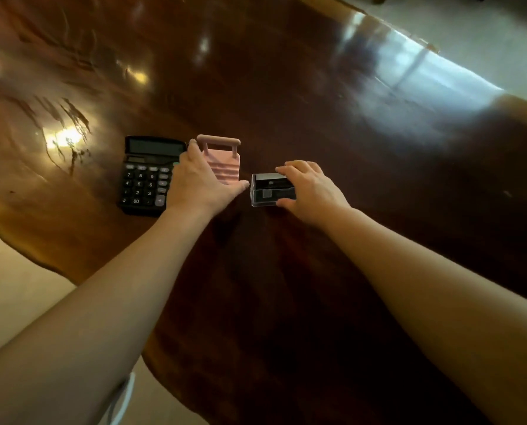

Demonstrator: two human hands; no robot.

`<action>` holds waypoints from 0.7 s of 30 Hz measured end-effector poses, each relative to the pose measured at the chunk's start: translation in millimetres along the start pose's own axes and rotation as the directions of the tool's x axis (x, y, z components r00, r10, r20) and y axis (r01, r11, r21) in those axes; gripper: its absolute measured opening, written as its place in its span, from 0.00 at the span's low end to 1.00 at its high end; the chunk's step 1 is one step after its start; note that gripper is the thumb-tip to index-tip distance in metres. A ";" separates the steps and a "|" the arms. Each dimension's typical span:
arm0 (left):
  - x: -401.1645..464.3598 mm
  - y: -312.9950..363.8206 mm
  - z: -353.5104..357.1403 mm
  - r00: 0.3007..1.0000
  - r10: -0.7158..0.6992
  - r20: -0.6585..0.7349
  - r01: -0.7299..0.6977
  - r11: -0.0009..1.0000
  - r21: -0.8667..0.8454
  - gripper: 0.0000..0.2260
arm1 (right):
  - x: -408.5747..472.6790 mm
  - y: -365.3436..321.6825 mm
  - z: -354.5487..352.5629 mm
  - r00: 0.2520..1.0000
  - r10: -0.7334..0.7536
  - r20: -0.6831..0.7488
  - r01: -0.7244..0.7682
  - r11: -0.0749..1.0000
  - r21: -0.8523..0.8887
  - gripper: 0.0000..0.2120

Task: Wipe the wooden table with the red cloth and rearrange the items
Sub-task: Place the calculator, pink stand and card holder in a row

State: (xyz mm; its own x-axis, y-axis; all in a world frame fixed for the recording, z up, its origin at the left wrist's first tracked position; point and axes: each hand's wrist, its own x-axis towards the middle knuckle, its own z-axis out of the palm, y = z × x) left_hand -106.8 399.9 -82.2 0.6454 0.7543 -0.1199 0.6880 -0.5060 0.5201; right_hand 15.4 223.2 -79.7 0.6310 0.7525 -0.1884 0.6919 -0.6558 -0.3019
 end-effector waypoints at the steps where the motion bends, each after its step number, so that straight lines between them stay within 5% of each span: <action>1: 1.5 2.4 3.7 1.000 -0.009 0.004 0.009 1.000 0.008 0.56 | 4.7 0.5 1.5 1.000 -0.006 0.017 0.007 1.000 -0.022 0.35; 13: 5.1 20.5 14.5 0.996 -0.088 -0.035 0.087 0.996 -0.014 0.39 | 15.8 15.2 2.9 0.999 -0.046 0.025 0.046 0.999 0.019 0.24; 21: -40.8 86.5 38.7 0.999 0.033 0.035 -0.031 0.998 -0.059 0.37 | -62.3 90.7 -31.8 0.989 0.147 -0.022 -0.141 0.973 0.185 0.24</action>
State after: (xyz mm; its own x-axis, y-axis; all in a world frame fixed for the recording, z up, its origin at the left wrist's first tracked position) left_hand -60.9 309.2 -65.0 0.6788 0.7224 -0.1321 0.6471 -0.5034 0.5725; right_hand 50.0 114.8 -65.7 0.7335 0.6462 -0.2107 0.5191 -0.7327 -0.4400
